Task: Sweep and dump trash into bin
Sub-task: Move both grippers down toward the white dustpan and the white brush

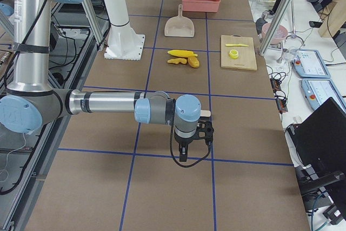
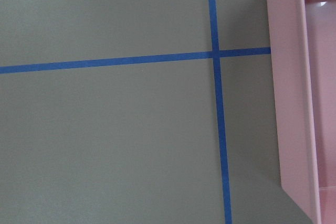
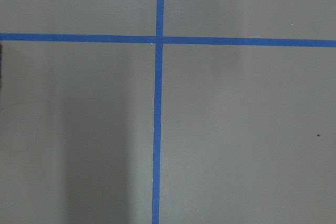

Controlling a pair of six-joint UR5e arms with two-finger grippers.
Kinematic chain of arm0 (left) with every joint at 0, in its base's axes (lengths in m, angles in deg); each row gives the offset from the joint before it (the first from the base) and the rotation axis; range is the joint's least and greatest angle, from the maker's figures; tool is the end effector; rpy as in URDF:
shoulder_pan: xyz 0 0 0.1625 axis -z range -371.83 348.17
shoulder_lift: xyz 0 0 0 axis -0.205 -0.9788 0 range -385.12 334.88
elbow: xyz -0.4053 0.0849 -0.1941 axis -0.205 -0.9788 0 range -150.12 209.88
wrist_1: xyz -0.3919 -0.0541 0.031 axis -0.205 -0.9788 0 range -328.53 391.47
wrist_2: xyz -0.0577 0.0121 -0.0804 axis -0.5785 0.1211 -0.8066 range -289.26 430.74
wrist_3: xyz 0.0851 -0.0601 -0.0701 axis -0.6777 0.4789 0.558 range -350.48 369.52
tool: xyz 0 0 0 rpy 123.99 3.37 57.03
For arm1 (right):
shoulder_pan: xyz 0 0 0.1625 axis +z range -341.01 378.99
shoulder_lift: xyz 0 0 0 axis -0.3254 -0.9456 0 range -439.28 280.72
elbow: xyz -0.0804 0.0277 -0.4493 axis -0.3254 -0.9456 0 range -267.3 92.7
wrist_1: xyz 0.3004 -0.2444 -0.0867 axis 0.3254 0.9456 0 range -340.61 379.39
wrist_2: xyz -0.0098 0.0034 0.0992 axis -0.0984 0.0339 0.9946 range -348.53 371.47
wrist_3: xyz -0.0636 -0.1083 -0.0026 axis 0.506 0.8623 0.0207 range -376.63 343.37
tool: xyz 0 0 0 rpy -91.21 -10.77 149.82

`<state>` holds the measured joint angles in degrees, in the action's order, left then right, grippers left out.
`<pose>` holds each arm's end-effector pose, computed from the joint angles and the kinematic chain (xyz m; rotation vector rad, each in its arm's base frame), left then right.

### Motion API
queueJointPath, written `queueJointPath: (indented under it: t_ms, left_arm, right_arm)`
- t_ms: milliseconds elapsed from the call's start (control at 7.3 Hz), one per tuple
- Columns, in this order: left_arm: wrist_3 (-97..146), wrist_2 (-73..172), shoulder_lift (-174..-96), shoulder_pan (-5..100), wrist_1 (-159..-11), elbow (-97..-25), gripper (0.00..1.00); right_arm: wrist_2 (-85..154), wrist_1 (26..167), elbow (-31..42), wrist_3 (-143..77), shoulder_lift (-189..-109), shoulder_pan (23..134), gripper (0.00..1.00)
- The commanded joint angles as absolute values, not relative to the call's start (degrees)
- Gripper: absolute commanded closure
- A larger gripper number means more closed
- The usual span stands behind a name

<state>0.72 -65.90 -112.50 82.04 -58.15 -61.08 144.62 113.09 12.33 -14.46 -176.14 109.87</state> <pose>-0.0722 -0.4455 0.7198 0.0566 0.8130 0.0667 0.0538 -0.4162 0.6917 0.0046 -0.7531 -0.0154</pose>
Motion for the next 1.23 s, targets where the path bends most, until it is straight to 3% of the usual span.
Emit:
queueJointPath:
  t_ms: [0, 1095]
  left_arm:
    - [0.7, -65.8, -112.4, 82.0, -58.1, -61.1, 0.02]
    - [0.7, -65.7, -113.2, 82.1, -57.9, -62.6, 0.02]
  right_arm:
    - [144.6, 113.1, 12.9, -14.4, -176.0, 109.9, 0.00]
    - [146.5, 108.6, 11.8, -14.7, -175.7, 109.8, 0.00]
